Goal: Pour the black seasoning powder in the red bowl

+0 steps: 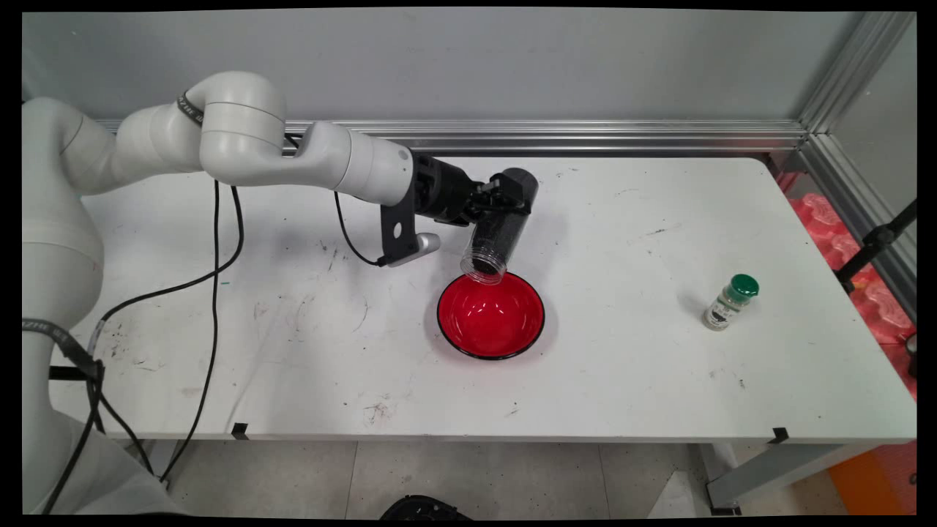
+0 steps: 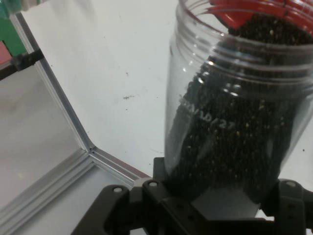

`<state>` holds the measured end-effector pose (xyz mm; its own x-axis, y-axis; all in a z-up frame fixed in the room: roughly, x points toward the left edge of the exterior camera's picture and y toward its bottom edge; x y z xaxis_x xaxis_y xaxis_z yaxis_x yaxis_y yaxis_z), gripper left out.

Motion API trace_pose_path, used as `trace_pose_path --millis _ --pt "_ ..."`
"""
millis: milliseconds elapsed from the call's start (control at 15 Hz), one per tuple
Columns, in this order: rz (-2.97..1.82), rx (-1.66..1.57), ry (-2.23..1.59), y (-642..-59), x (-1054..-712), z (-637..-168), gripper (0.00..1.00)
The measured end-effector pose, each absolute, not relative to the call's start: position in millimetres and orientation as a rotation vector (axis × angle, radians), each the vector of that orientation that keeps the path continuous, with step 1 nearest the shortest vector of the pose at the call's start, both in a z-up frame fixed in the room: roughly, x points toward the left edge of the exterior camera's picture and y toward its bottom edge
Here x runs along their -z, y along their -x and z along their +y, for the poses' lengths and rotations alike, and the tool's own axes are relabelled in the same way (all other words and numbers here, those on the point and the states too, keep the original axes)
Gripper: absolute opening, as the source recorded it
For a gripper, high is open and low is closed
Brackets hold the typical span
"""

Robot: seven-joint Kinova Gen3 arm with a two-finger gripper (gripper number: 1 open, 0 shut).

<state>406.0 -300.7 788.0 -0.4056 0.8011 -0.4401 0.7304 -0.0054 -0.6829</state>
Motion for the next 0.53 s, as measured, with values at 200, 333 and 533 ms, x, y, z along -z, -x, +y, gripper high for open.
trace_pose_path --millis 200,333,533 --pt "-2.138 -1.419 1.706 -405.3 -790.4 -299.1 0.0" --pt "-2.124 -1.433 1.733 -405.3 -791.9 -297.5 0.0" --pt "-2.104 -1.453 1.767 -405.0 -794.2 -295.1 0.0"
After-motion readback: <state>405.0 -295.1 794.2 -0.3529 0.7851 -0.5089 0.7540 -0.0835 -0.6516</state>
